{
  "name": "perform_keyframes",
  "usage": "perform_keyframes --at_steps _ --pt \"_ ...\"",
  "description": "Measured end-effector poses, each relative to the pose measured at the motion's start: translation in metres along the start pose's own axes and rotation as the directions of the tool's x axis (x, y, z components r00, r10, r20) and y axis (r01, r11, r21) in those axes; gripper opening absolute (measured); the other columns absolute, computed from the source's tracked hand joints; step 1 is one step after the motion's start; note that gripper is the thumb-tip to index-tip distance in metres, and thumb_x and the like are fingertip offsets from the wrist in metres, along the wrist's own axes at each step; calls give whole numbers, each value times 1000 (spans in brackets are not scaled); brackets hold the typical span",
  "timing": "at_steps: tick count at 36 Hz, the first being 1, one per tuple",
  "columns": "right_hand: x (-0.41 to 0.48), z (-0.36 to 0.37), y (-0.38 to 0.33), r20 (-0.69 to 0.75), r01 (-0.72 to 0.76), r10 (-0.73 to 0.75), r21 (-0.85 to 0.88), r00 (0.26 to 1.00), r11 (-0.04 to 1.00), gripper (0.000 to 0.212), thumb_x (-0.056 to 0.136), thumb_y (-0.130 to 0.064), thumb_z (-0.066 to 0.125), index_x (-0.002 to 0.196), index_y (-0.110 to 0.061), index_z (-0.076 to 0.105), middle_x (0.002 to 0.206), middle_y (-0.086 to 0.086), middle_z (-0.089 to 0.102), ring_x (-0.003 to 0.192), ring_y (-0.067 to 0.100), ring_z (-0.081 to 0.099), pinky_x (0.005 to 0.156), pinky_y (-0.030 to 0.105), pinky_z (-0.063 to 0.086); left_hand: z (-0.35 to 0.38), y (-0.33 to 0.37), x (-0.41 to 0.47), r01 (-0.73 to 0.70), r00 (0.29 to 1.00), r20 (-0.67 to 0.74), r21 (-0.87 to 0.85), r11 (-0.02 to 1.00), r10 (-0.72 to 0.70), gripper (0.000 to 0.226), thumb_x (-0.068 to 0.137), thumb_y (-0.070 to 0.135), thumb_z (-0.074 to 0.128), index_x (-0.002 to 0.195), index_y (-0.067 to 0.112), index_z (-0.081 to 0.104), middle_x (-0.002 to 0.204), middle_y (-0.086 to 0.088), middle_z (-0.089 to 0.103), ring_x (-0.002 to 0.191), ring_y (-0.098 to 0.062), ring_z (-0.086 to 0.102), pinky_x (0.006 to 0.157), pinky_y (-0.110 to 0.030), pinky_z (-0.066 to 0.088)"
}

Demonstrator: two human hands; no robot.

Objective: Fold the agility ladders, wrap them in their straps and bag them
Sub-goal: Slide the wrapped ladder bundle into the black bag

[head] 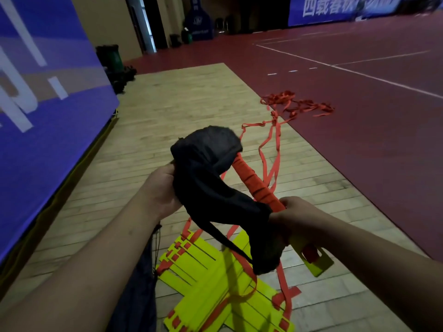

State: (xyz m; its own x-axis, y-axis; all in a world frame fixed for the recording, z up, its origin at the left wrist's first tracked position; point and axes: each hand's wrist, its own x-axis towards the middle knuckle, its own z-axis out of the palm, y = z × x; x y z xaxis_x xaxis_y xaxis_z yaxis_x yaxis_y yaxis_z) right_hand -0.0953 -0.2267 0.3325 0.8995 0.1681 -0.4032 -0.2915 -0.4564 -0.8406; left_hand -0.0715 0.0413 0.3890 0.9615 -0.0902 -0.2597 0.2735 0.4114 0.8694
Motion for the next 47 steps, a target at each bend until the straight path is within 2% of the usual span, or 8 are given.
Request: perform_keyframes --at_steps 6,15,18,21,27,32,40,47 --pt "-2 -1 -18 -27 54 -51 92 998 994 34 86 -25 79 104 -2 62 79 16 69 55 18 65 51 27 52 -5 -8 -10 -93 995 69 271 958 77 24 99 8 41 98 9 65 82 -6 71 78 -20 65 67 -27 52" --pt "-21 26 -64 -38 48 -32 604 999 796 74 70 -62 73 111 -2 55 89 26 73 46 19 52 45 28 46 3 -36 -21 -168 981 163 478 862 101 26 88 -15 56 102 6 64 89 -5 74 83 -21 67 74 -29 53" --pt "-28 41 -69 1 77 -98 611 995 788 61 81 -47 75 108 6 62 74 17 66 45 18 50 42 26 43 12 -42 -26 -172 971 231 522 836 55 27 87 -18 54 102 1 65 90 -11 75 84 -23 72 73 -26 56" --pt "-29 49 -67 4 102 -129 591 992 801 25 90 -8 71 104 9 60 67 16 59 46 19 50 39 27 43 17 -40 -31 -118 967 255 436 892 4 31 71 -9 53 101 -13 60 87 -21 71 83 -30 71 76 -31 55" --pt "-22 49 -66 -68 175 -162 419 984 891 28 88 7 68 112 4 56 78 18 60 50 20 58 45 30 50 13 -26 -27 80 994 43 328 941 -100 62 84 60 59 118 9 69 105 -10 70 97 -23 62 77 -35 42" --pt "-20 43 -59 -49 232 -227 285 973 930 24 88 2 72 107 -4 60 74 11 63 50 18 61 48 28 51 10 -26 -23 118 989 -98 107 987 -108 18 98 19 52 95 9 68 84 -7 73 75 -17 66 67 -26 51" --pt "-5 41 -43 -60 174 -164 397 985 901 29 87 -4 75 111 -2 59 80 15 64 52 20 60 51 30 50 -7 -6 -19 68 979 -169 -251 966 -113 23 96 -3 37 105 -7 58 83 -22 72 87 -31 67 78 -37 53" --pt "1 38 -36 -57 89 -69 537 996 839 34 88 -7 74 112 8 56 73 14 59 48 19 57 44 29 48 -6 -2 -26 186 979 -75 -59 981 -190 21 97 15 50 84 5 64 82 -15 72 76 -28 69 82 -42 50"
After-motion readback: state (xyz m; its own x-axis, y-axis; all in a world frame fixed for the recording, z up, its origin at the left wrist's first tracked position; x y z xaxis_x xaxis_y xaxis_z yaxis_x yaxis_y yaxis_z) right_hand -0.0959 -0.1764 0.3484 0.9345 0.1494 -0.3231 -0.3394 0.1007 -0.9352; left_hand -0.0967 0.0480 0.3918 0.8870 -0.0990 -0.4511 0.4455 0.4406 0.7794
